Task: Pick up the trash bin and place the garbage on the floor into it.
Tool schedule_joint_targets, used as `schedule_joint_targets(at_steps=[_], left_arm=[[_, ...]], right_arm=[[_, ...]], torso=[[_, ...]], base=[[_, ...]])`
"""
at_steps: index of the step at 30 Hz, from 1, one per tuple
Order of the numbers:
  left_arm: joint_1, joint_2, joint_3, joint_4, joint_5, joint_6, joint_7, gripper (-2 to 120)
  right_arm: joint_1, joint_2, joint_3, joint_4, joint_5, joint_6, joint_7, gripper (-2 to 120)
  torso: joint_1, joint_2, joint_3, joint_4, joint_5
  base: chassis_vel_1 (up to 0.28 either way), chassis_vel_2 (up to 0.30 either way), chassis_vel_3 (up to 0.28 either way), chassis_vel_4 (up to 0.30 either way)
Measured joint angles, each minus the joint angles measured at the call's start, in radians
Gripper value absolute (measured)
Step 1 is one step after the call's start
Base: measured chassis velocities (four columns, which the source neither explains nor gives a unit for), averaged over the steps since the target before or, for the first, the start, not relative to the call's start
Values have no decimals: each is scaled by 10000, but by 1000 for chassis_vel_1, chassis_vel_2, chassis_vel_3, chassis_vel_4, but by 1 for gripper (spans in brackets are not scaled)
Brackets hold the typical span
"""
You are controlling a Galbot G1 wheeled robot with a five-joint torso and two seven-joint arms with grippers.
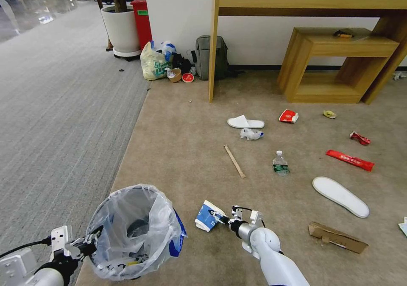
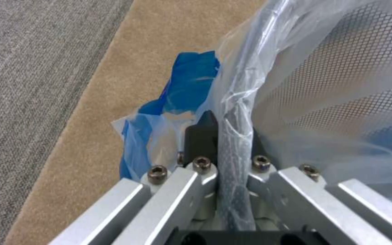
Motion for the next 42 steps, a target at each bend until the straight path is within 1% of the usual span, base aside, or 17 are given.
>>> schedule_joint_targets(at_steps=[5, 8, 9, 11, 12, 15, 16, 18, 20, 21, 24, 25, 27, 29, 31, 36, 42], left_arm=[[11, 15, -17, -3, -3, 0, 1, 0], [15, -2, -5, -15, -3, 0, 3, 0], [15, -2, -5, -15, -3, 0, 3, 0], [19, -8, -2, -31, -3, 0, 4, 0], [19, -8, -2, -31, -3, 0, 4, 0], [25, -9, -6, -37, -7, 0, 12, 0], [25, -9, -6, -37, -7, 0, 12, 0], [26, -8, -5, -36, -9, 0, 20, 0], [23, -8, -6, -34, -9, 0, 23, 0], [23, -8, -6, -34, -9, 0, 23, 0], [22, 2, -5, -34, -15, 2, 41, 0], [22, 2, -5, -34, -15, 2, 41, 0], [22, 15, -14, -34, -23, 2, 50, 0], [22, 16, -19, -33, -24, 2, 51, 0], [22, 17, -23, -34, -29, 2, 61, 0], [21, 15, -23, -34, -28, 2, 78, 0], [5, 34, -47, -31, -50, 2, 96, 0]], right_arm=[[157, 110, -39, -209, -121, 69, -55, 99], [254, 198, -53, -342, -230, 124, -72, 92], [254, 198, -53, -342, -230, 124, -72, 92], [272, 214, -52, -409, -284, 184, -73, 84], [272, 214, -52, -409, -284, 184, -73, 84], [250, 223, -63, -431, -348, 235, -66, 68], [250, 223, -63, -431, -348, 235, -66, 68], [233, 245, -74, -435, -368, 243, -70, 61], [216, 264, -87, -456, -404, 281, -69, 50], [216, 264, -87, -456, -404, 281, -69, 50], [213, 290, -99, -505, -442, 308, -69, 34], [213, 290, -99, -505, -442, 308, -69, 34], [221, 292, -91, -536, -457, 321, -71, 25], [223, 291, -81, -544, -465, 325, -72, 22], [229, 284, -60, -566, -478, 346, -77, 14], [240, 275, -13, -598, -526, 394, -83, 8], [200, 198, 18, -479, -877, 570, -113, 7]], torso=[[0, 0, 0, -1, -1], [0, 0, 0, 1, 1], [0, 0, 0, 1, 1], [0, 0, -1, -1, -1], [0, 0, -1, -1, -1], [0, -1, 0, 0, -1], [0, -1, 0, 0, -1], [0, 0, 1, 2, 6], [0, 0, 1, 4, 4], [0, 0, 1, 4, 4], [0, -1, 1, 4, 6], [0, -1, 1, 4, 6], [0, 0, 2, 4, 6], [0, 0, 1, 4, 5], [0, 0, 1, 4, 5], [0, 0, 2, 3, 3], [0, 0, 1, 2, 3]], base=[[0, 0, 0, 0], [0, 0, 0, 0], [0, 0, 0, 0], [0, 0, 0, 0], [0, 0, 0, 0], [0, 0, 0, 0], [0, 0, 0, 0], [0, 0, 0, 0], [0, 0, 0, 0], [0, 0, 0, 0], [0, 0, 0, 0], [0, 0, 0, 0], [0, 0, 0, 0], [0, 0, 0, 0], [0, 0, 0, 0], [0, 0, 0, 0], [0, 0, 0, 0]])
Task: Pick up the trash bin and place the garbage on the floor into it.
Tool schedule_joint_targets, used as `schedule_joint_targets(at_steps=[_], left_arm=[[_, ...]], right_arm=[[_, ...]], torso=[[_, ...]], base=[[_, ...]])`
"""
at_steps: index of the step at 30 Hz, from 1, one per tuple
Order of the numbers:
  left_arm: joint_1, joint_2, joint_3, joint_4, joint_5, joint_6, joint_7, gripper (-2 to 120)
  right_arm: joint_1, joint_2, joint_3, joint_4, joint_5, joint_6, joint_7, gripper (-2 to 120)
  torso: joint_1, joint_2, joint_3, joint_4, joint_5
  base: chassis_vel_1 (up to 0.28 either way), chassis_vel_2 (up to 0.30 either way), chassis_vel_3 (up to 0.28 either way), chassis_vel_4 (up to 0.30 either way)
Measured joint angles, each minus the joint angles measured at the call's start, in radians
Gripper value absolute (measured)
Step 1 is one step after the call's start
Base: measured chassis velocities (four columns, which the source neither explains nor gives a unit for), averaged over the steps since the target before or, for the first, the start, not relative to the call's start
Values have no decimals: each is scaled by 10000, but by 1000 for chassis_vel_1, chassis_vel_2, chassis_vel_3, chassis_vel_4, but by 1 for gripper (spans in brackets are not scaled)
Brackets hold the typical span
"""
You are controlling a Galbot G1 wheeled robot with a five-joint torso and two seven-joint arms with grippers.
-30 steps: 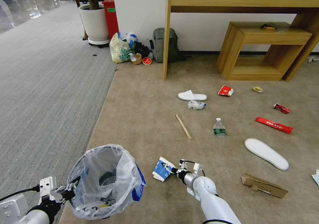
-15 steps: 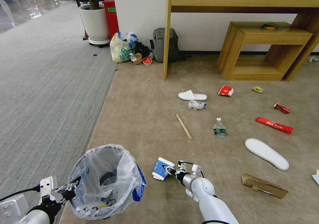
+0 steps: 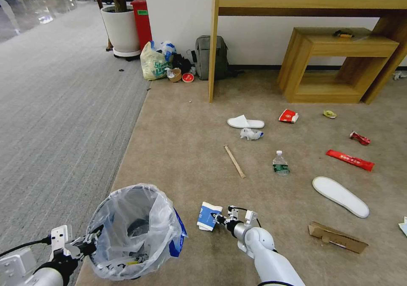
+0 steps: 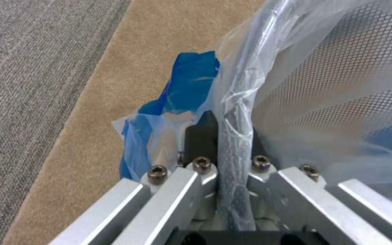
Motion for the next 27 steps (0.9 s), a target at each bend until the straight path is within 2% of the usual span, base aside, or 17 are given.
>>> schedule_joint_targets(at_steps=[10, 21, 27], left_arm=[[-4, -16, -45, 70, -19, 0, 145, 0], [-107, 68, -140, 324, -54, 0, 199, 0], [-157, 231, -140, 525, 1, 0, 296, 0]], right_arm=[[-12, -509, -15, 1013, -1208, 607, -224, 7], [-23, -1523, -269, 3704, -1525, 723, -619, 7], [168, -2450, -569, 5161, -1274, 414, -1100, 7]], torso=[[0, 0, 0, -2, -1], [0, 0, -1, 0, -1], [0, 0, 0, -1, 1]], base=[[0, 0, 0, 0], [0, 0, 0, 0], [0, 0, 0, 0]])
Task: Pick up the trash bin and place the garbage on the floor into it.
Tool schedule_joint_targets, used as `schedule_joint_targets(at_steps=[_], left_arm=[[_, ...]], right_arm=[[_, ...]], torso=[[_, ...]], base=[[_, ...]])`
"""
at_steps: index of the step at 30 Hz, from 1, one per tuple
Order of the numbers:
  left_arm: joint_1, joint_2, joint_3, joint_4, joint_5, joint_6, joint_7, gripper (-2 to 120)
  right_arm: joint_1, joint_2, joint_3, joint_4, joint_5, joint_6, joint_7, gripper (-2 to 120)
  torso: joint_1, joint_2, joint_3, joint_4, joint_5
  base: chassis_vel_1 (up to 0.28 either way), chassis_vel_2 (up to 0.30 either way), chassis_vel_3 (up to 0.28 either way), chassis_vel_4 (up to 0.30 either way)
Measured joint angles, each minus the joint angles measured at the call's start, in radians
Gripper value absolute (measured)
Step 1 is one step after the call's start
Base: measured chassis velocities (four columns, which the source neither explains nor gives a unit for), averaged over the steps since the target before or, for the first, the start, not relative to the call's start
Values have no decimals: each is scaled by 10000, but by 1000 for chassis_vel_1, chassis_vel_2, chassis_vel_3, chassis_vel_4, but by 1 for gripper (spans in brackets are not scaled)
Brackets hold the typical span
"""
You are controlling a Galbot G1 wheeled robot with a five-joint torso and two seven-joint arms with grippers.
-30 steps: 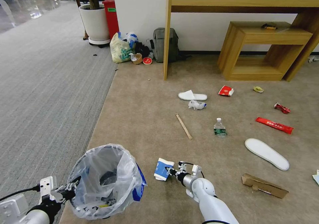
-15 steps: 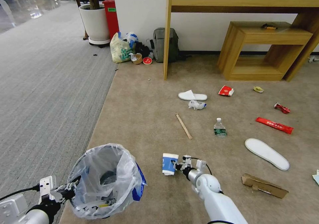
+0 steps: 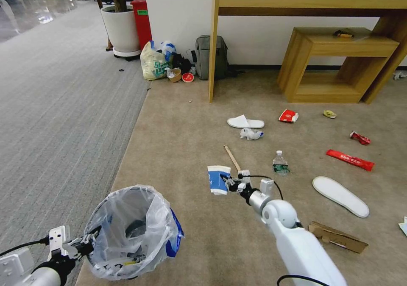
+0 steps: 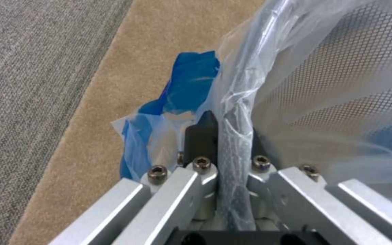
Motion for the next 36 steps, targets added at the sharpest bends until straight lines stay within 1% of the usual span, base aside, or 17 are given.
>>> schedule_joint_targets(at_steps=[1, 2, 4, 5, 7, 8, 9, 12, 18, 20, 21, 24, 25, 27, 29, 31, 36], left_arm=[[-1, 46, -2, 34, 3, 0, 26, 0], [-1, 46, -2, 34, 3, 0, 26, 0], [-8, 91, -18, 76, 5, 0, 50, 0], [-8, 91, -18, 76, 5, 0, 50, 0], [-32, 99, -21, 99, 4, 0, 73, 0], [-43, 93, -19, 111, 4, 0, 73, 0], [-43, 93, -19, 111, 4, 0, 73, 0], [-112, 82, 25, 182, 20, 0, 73, 0], [-198, 145, 55, 216, 61, 1, 50, 0], [-214, 174, 92, 216, 99, 0, 32, 0], [-214, 174, 92, 216, 99, 0, 32, 0], [-228, 212, 181, 209, 149, 0, 18, 0], [-228, 212, 181, 209, 149, 0, 18, 0], [-261, 296, 241, 201, 170, 1, -10, 0], [-276, 330, 255, 197, 170, 0, -23, 0], [-332, 512, 280, 166, 167, 0, -85, 0], [-365, 769, 336, 163, 171, 0, -115, 0]], right_arm=[[123, -324, -58, 436, 178, -160, -154, 7], [123, -324, -58, 436, 178, -160, -154, 7], [359, -1215, -199, 1102, 624, -379, -408, 7], [359, -1215, -199, 1102, 624, -379, -408, 7], [671, -2234, -588, 1821, 1275, -514, -636, 7], [798, -2544, -745, 2069, 1569, -579, -715, 7], [798, -2544, -745, 2069, 1569, -579, -715, 7], [1481, -3110, -1385, 2910, 2731, -799, -782, 7], [2691, -3234, -2071, 3560, 3726, -1142, -749, 7], [3382, -3147, -2632, 3847, 4184, -1340, -633, 7], [3382, -3147, -2632, 3847, 4184, -1340, -633, 7], [4013, -2928, -3549, 4145, 4734, -1556, -391, 7], [4013, -2928, -3549, 4145, 4734, -1556, -391, 7], [4343, -2786, -4319, 4270, 4875, -1646, -238, 7], [4427, -2746, -4560, 4294, 4877, -1670, -180, 7], [4586, -2627, -5166, 4299, 4814, -1733, 54, 7], [4689, -2565, -5682, 4320, 4729, -1751, 160, 7]], torso=[[0, 0, 0, 2, 3], [0, 0, 0, 2, 3], [0, 0, 0, 1, -4], [0, 0, 0, 1, -4], [1, 1, 0, -3, 0], [1, 0, 0, -5, 1], [1, 0, 0, -5, 1], [0, 0, 0, 1, -1], [0, 0, 0, 2, -3], [0, 0, 0, 1, -3], [0, 0, 0, 1, -3], [0, 0, 0, 2, -3], [0, 0, 0, 2, -3], [1, 0, 0, 2, -3], [0, 0, 0, 1, -3], [0, 0, 1, 1, -3], [0, 0, 0, -1, -2]], base=[[0, 0, 0, 0], [0, 0, 0, 0], [0, 0, 0, 0], [0, 0, 0, 0], [0, 0, 0, 0], [0, 0, 0, 0], [0, 0, 0, 0], [0, 0, 0, 0], [0, 0, 0, 0], [0, 0, 0, 0], [0, 0, 0, 0], [0, 0, 0, 0], [0, 0, 0, 0], [0, 0, 0, 0], [0, 0, 0, 0], [0, 0, 0, 0], [0, 0, 0, 0]])
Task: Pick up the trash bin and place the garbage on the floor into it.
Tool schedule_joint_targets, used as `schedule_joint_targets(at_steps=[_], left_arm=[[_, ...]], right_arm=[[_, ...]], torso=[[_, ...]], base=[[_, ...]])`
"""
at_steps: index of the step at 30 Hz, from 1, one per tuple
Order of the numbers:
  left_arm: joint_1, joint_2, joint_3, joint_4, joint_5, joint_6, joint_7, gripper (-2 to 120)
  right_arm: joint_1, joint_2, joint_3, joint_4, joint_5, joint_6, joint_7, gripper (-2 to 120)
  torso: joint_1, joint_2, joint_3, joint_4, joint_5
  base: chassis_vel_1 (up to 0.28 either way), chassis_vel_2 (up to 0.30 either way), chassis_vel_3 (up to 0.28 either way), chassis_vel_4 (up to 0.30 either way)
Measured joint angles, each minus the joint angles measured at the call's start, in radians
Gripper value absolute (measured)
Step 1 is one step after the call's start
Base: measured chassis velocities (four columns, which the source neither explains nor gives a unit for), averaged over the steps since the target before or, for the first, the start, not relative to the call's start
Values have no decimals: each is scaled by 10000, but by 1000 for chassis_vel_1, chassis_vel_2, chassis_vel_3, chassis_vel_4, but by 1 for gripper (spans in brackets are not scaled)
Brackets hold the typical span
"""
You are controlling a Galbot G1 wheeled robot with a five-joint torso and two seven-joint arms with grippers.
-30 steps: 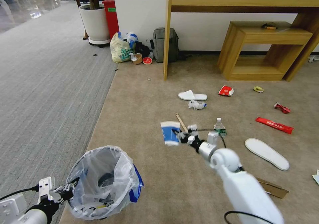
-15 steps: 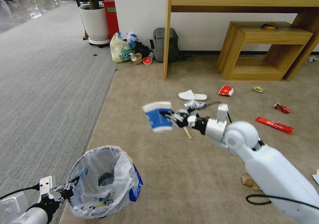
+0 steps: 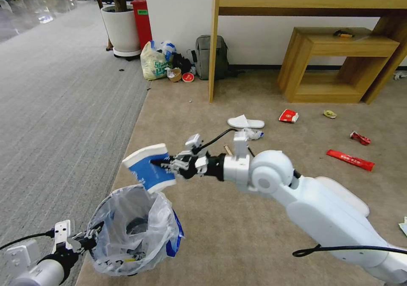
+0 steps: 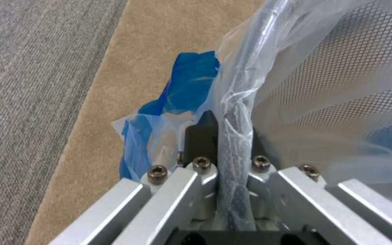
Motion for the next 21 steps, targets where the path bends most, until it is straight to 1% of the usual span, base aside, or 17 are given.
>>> schedule_joint_targets(at_steps=[2, 8, 11, 14, 16, 18, 19, 21], left_arm=[[-17, 139, 101, -1, 63, 0, -4, 0], [-59, 267, 272, 21, 180, 0, -5, 0], [-97, 323, 368, 15, 207, 0, -5, 0], [-115, 336, 382, 5, 210, 0, -5, 0], [-136, 346, 390, 1, 210, 0, -4, 0], [-136, 346, 390, 0, 209, 0, -4, 0], [-136, 346, 391, 0, 209, -1, -2, 0], [-135, 346, 390, 1, 200, -1, 9, 0]], right_arm=[[90, 100, -356, 18, -84, 4, 72, 7], [221, 423, -828, -52, -257, 12, 212, 7], [321, 649, -1221, -220, -635, 14, 229, 7], [324, 678, -1339, -256, -786, 19, 230, 7], [321, 733, -1659, -305, -997, 37, 301, 7], [312, 774, -1750, -332, -1063, 44, 349, 8], [299, 830, -1824, -371, -1112, 54, 406, 11], [265, 1034, -1975, -482, -1185, 89, 592, 22]], torso=[[0, -1, 0, 0, -2], [1, 0, 0, 1, -2], [0, 0, 0, 2, -1], [0, 0, 0, 1, -1], [0, 0, 0, 0, -1], [0, 0, 0, 0, -1], [0, 0, 0, 0, -1], [0, 0, 0, 0, 0]], base=[[0, 0, 0, 0], [0, 0, 0, 0], [0, 0, 0, 0], [0, 0, 0, 0], [0, 0, 0, 0], [0, 0, 0, 0], [0, 0, 0, 0], [0, 0, 0, 0]])
